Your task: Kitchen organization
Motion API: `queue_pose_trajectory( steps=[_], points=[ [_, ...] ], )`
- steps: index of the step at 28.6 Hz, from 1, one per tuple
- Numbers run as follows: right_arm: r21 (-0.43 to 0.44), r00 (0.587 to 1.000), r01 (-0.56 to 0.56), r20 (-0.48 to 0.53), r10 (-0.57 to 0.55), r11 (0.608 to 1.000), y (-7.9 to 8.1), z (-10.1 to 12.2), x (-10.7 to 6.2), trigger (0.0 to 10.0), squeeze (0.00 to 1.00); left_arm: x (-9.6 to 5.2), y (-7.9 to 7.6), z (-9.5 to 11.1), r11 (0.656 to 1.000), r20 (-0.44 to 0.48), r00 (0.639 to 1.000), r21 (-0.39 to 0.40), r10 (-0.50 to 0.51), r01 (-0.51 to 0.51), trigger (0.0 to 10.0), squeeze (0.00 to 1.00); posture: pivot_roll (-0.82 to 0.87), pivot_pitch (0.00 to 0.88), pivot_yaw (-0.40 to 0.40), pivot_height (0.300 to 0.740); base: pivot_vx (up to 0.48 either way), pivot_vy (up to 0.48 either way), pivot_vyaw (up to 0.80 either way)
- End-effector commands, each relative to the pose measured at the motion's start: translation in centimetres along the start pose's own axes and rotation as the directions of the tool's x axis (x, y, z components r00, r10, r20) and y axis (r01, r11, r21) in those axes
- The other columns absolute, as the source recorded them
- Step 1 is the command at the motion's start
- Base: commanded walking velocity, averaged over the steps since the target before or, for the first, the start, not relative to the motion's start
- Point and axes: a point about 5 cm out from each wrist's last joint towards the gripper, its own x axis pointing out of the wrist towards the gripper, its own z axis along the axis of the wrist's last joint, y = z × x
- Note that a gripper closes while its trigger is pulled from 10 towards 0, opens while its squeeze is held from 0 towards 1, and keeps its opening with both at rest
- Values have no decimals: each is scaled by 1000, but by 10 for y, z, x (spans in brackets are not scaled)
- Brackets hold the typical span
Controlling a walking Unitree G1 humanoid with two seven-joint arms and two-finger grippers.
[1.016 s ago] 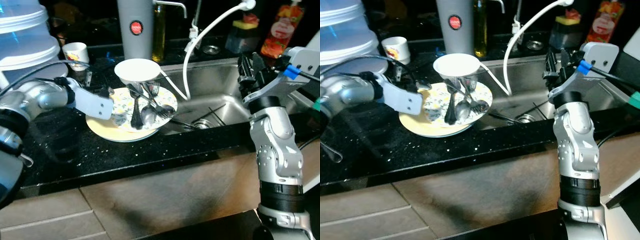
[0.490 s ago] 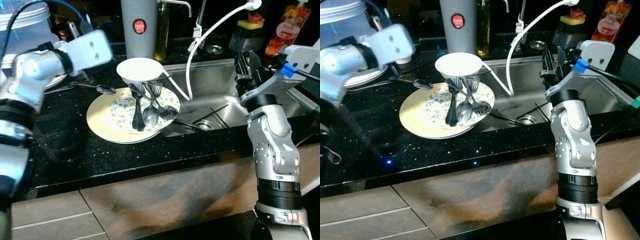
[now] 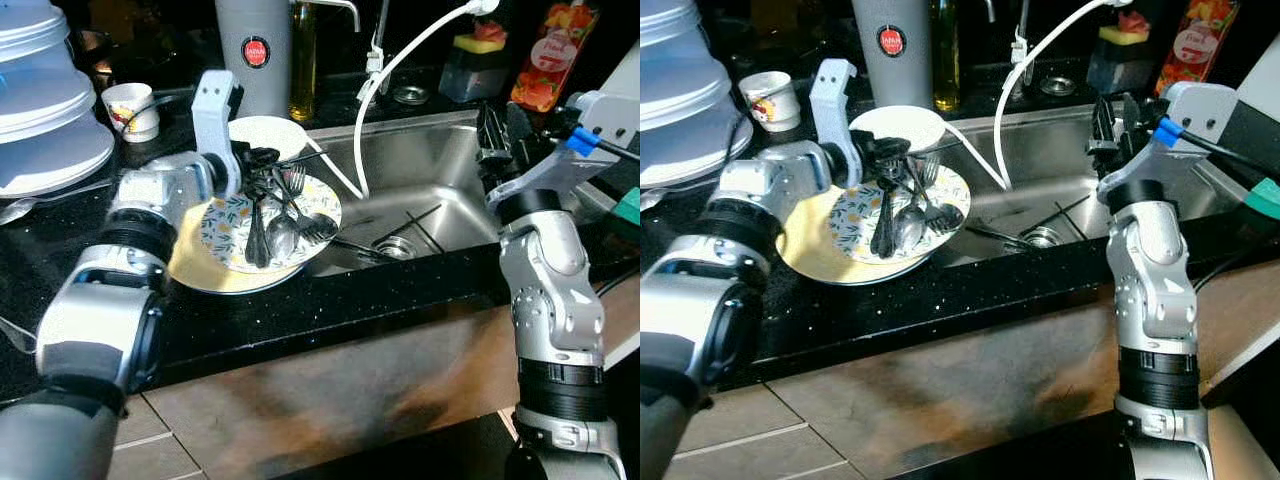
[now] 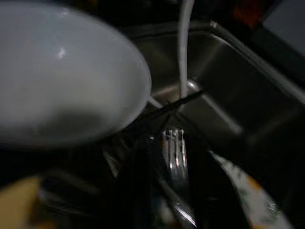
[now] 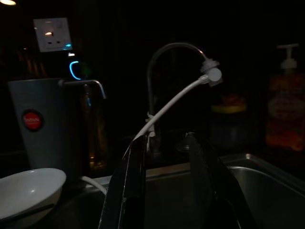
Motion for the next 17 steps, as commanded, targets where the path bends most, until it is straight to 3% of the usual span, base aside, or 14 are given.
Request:
queue_pose_trajectory(
  steps=[1,3,6,8,11,14,15,17],
  points=[
    [-4,1000,-5,13,5,1000,2,3,-1,10000,0,3,-4,-5,995,-30,999,-95,35,-37,10000,1000,1,0,28,740,0,0,0],
    [-5,1000,-3,14,3,1000,1,3,-1,10000,0,9,-13,-8,982,-48,996,-169,73,-80,10000,1000,-1,1,28,740,0,0,0],
    [-7,1000,-2,14,2,1000,1,4,-1,10000,0,12,-22,-10,973,-64,991,-195,114,-125,10000,1000,-1,1,28,740,0,0,0],
    [-7,1000,-2,13,2,1000,1,3,-1,10000,0,13,-27,-10,971,-62,989,-186,138,-147,10000,1000,-1,1,28,740,0,0,0],
    [-9,1000,-4,11,4,1000,1,3,-1,10000,0,12,-38,-9,966,-26,970,-92,240,-241,10000,1000,-2,10,26,740,0,0,0],
    [-8,1000,-5,10,5,1000,1,3,-2,10000,0,11,-39,-10,961,-29,965,-87,262,-263,10000,1000,-2,10,26,740,0,0,0],
    [-7,1000,-7,9,7,1000,1,3,-1,10000,0,9,-43,-20,935,-22,936,-37,351,-352,10000,0,6,15,22,740,0,0,0],
    [-5,1000,-8,8,8,1000,1,3,-1,10000,0,8,-45,-24,922,-8,922,-9,386,-386,10000,0,6,15,22,740,0,0,0]
  ],
)
